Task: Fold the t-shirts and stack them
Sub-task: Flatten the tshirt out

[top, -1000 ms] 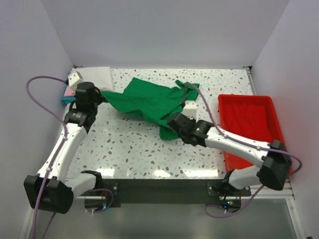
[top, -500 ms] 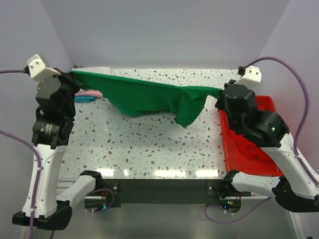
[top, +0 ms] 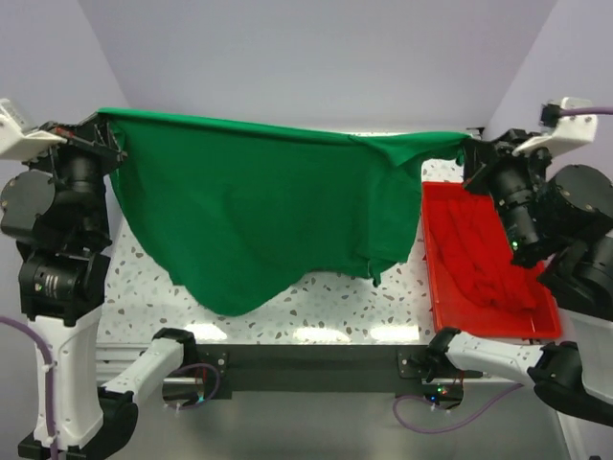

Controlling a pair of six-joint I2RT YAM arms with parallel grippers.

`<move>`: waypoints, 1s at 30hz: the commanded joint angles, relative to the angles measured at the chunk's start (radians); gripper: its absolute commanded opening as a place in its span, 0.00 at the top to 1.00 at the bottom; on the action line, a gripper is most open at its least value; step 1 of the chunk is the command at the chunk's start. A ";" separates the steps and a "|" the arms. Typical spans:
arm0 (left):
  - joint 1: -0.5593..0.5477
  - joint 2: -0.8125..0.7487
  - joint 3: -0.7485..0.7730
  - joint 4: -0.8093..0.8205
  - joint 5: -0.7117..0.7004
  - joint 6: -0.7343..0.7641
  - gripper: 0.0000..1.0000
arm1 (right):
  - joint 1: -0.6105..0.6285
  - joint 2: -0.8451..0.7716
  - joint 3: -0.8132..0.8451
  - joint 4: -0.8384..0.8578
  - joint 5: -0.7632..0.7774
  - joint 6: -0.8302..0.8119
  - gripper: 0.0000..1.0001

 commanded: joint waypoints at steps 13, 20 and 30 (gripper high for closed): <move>0.032 0.558 0.073 0.429 0.196 0.020 1.00 | -0.450 0.717 0.426 0.226 -0.659 -0.018 1.00; 0.117 0.926 0.601 0.377 0.360 -0.054 1.00 | -0.551 0.824 0.710 0.369 -0.690 0.040 1.00; 0.315 0.738 0.252 0.614 0.541 -0.226 1.00 | -0.593 0.600 0.383 0.468 -0.646 0.042 1.00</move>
